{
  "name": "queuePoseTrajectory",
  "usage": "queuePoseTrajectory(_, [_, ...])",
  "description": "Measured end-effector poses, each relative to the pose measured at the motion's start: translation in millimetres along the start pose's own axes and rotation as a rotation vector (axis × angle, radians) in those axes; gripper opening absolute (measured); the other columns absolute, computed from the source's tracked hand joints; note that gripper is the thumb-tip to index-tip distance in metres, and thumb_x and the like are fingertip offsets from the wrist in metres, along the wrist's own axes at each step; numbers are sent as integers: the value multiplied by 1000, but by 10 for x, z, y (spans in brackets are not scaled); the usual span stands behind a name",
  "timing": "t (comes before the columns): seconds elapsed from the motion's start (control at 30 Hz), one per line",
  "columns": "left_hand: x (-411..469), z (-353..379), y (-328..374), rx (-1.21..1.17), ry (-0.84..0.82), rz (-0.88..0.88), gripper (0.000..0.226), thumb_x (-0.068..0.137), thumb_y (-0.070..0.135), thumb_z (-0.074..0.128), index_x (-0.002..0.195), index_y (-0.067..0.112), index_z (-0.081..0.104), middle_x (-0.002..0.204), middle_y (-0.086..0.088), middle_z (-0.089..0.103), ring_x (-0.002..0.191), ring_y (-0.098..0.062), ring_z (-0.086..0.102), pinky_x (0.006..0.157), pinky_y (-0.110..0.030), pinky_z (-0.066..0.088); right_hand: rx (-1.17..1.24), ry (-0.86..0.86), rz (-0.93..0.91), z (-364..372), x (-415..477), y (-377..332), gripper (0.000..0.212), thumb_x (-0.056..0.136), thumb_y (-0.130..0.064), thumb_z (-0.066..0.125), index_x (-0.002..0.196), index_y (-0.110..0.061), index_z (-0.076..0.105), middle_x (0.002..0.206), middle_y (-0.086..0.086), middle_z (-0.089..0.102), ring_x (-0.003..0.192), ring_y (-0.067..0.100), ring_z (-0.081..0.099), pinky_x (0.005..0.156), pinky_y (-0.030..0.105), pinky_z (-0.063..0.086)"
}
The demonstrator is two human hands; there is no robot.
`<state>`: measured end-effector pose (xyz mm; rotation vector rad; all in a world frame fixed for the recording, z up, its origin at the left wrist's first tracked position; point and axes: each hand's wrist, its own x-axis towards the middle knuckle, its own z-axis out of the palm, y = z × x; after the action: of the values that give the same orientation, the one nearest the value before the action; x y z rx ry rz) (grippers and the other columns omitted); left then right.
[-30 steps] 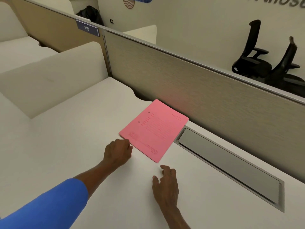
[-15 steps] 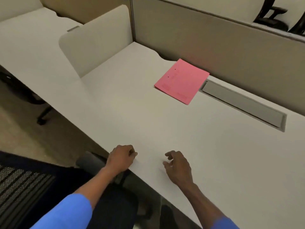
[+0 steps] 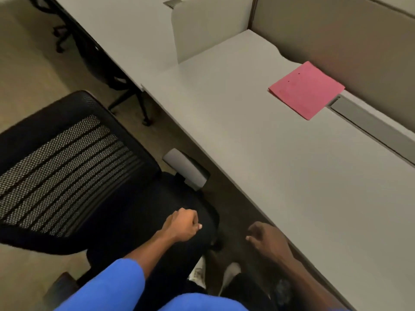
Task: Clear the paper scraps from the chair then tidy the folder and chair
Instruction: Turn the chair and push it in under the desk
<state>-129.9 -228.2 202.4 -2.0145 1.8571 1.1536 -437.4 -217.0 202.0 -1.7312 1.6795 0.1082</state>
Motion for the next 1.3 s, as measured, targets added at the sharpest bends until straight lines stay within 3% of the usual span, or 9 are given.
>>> queuePoseTrajectory(0.2, [-499, 574, -156, -105, -9, -71, 16, 94, 49, 68, 101, 34, 68, 101, 8, 70, 91, -11, 68, 87, -41, 61, -41, -141, -93, 228, -156, -30, 27, 94, -43, 69, 119, -35, 63, 109, -15, 64, 92, -1, 58, 73, 15, 42])
queuePoseTrajectory(0.33, [-839, 887, -240, -153, 39, -125, 22, 90, 54, 66, 94, 33, 69, 98, 6, 72, 91, -16, 71, 87, -44, 62, -64, -193, -141, 368, -294, -21, 28, 94, -38, 71, 121, -31, 65, 103, -16, 63, 84, -4, 56, 71, 14, 43])
queuePoseTrajectory(0.47, [-1229, 1222, -282, -161, 96, -186, 26, 89, 55, 65, 91, 29, 70, 92, 7, 75, 88, -19, 72, 83, -40, 62, -89, -314, -165, 549, -556, 0, 28, 93, -39, 69, 120, -31, 65, 115, -7, 69, 103, 12, 67, 89, 33, 58])
queuePoseTrajectory(0.57, [-1503, 1483, -341, -179, 118, -232, 26, 88, 56, 66, 89, 30, 71, 91, 8, 75, 87, -18, 73, 78, -36, 61, -121, -331, -178, 733, -777, 18, 34, 89, -43, 67, 121, -30, 65, 121, -2, 71, 110, 20, 68, 95, 44, 59])
queuePoseTrajectory(0.97, [-2419, 2146, -988, -300, 122, -351, 19, 91, 38, 73, 77, 27, 70, 81, 7, 76, 79, -14, 72, 79, -39, 62, -178, -388, -167, 1559, -1584, -118, 30, 87, -44, 68, 114, -30, 69, 117, -4, 75, 108, 20, 71, 88, 37, 58])
queuePoseTrajectory(1.1, [-2636, 2065, -1356, -331, 118, -379, 22, 94, 35, 72, 81, 18, 69, 79, 4, 72, 77, -15, 66, 70, -30, 46, -161, -385, -143, 1860, -1734, -309, 34, 83, -46, 66, 114, -32, 68, 116, -5, 74, 108, 20, 71, 88, 39, 58])
queuePoseTrajectory(1.3, [-2880, 1958, -2043, -339, 143, -386, 29, 92, 39, 75, 68, 26, 65, 69, 10, 68, 69, -1, 63, 60, -22, 39, -157, -363, -144, 2217, -1805, -735, 37, 85, -44, 64, 120, -31, 64, 119, -5, 72, 110, 19, 68, 88, 40, 58])
